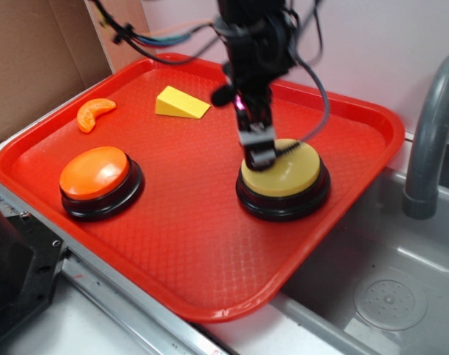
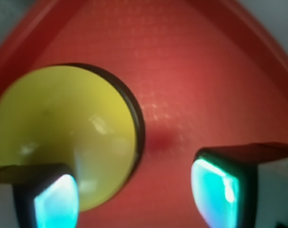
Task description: Push the yellow button.
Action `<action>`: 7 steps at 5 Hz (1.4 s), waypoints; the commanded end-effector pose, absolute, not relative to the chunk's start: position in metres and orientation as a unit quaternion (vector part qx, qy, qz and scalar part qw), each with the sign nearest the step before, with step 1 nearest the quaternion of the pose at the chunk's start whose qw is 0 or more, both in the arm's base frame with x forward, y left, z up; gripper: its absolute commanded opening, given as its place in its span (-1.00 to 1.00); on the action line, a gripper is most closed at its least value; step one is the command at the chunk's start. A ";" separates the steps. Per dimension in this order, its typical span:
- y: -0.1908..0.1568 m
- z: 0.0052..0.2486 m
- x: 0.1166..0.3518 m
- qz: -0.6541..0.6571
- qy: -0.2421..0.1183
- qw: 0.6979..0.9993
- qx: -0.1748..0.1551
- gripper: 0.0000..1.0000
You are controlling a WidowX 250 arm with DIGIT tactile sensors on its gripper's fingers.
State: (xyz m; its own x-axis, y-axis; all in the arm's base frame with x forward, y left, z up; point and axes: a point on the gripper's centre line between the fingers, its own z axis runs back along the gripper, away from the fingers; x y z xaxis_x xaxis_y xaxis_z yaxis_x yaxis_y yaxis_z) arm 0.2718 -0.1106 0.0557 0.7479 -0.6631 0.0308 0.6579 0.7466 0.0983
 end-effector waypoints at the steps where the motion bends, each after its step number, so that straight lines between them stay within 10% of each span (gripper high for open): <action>1: -0.119 0.047 0.272 -0.349 -0.041 0.935 0.050 1.00; 7: -0.102 0.129 0.244 -0.340 -0.068 0.937 0.031 1.00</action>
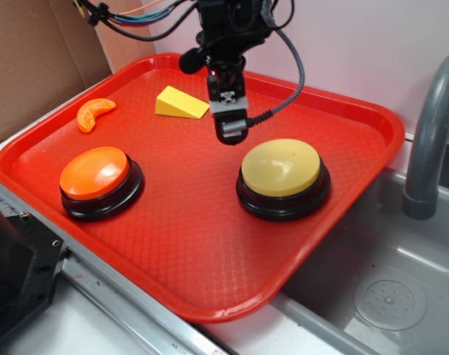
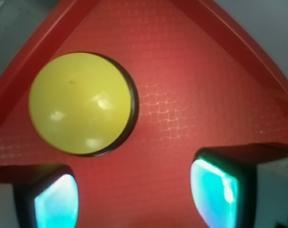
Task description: Push the yellow button.
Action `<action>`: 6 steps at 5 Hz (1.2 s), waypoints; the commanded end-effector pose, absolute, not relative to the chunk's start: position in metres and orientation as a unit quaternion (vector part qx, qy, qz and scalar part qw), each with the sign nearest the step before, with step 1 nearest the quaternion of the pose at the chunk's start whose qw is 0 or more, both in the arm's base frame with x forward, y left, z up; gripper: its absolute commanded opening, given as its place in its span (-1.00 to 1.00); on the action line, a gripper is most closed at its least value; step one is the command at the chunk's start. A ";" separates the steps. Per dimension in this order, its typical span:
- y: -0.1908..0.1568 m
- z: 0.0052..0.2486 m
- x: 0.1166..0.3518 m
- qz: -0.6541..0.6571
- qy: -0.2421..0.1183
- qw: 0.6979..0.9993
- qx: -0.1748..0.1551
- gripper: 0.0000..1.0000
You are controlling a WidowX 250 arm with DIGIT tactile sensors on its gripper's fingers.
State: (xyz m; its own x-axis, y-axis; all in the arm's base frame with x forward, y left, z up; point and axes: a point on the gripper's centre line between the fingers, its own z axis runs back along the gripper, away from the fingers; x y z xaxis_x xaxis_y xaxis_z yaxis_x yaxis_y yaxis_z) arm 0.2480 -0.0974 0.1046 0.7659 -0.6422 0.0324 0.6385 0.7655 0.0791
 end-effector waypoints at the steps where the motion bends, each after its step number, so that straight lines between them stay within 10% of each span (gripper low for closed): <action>1: -0.100 0.135 0.235 -0.343 -0.064 0.937 0.028 1.00; 6: -0.078 0.166 0.201 -0.302 -0.031 0.952 0.022 1.00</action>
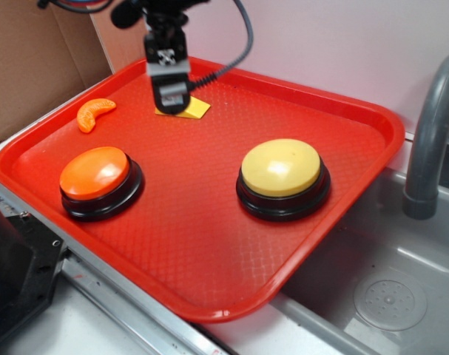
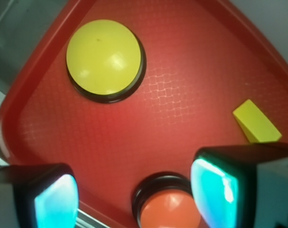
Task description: Push the yellow button.
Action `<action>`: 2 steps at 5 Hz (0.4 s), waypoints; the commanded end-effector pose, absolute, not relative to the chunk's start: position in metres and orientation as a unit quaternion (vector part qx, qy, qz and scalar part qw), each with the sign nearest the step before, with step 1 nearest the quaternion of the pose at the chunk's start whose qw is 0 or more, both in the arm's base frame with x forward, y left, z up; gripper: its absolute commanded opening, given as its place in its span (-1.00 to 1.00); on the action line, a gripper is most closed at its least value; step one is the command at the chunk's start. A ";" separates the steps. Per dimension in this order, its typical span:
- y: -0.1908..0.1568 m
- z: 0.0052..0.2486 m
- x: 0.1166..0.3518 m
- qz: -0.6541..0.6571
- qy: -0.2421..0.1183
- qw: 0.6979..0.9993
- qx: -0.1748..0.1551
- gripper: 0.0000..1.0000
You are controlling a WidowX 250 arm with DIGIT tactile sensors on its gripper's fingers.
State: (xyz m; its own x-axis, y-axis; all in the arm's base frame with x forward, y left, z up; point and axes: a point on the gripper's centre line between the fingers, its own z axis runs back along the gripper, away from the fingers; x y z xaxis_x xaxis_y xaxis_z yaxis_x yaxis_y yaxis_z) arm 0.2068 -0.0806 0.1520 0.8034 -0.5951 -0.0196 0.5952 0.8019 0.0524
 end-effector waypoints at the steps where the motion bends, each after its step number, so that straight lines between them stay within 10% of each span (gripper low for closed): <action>1: -0.072 0.168 0.198 -0.292 -0.031 0.956 0.022 1.00; 2: -0.069 0.172 0.195 -0.277 -0.028 0.960 0.026 1.00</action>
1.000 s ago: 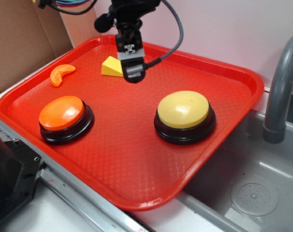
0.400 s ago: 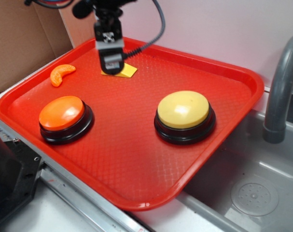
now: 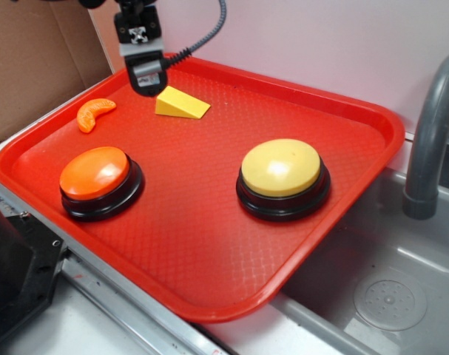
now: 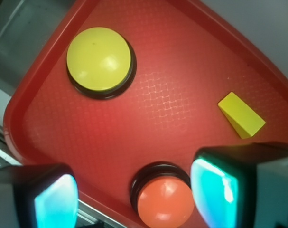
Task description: Push the yellow button.
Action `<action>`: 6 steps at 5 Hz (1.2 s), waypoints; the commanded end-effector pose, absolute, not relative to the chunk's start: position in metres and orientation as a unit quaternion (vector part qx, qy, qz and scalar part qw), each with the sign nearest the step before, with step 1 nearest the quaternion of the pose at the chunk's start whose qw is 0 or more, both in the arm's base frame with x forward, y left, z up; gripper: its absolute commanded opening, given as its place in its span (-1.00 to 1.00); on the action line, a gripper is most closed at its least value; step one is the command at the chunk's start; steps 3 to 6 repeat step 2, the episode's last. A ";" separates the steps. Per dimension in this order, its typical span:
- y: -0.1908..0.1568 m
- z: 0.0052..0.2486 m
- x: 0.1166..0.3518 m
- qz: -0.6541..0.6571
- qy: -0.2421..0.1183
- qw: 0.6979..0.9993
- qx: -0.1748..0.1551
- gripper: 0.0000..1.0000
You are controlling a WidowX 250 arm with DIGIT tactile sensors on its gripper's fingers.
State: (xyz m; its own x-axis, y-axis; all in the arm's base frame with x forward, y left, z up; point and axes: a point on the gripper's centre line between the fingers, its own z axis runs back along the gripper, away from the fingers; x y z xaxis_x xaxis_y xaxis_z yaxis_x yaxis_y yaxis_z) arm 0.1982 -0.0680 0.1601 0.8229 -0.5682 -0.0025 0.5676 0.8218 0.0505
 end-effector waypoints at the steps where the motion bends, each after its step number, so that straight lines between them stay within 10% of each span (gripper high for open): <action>1: -0.067 0.174 0.195 -0.265 -0.027 0.963 0.028 1.00; 6: -0.061 0.175 0.196 -0.252 -0.025 0.967 0.032 1.00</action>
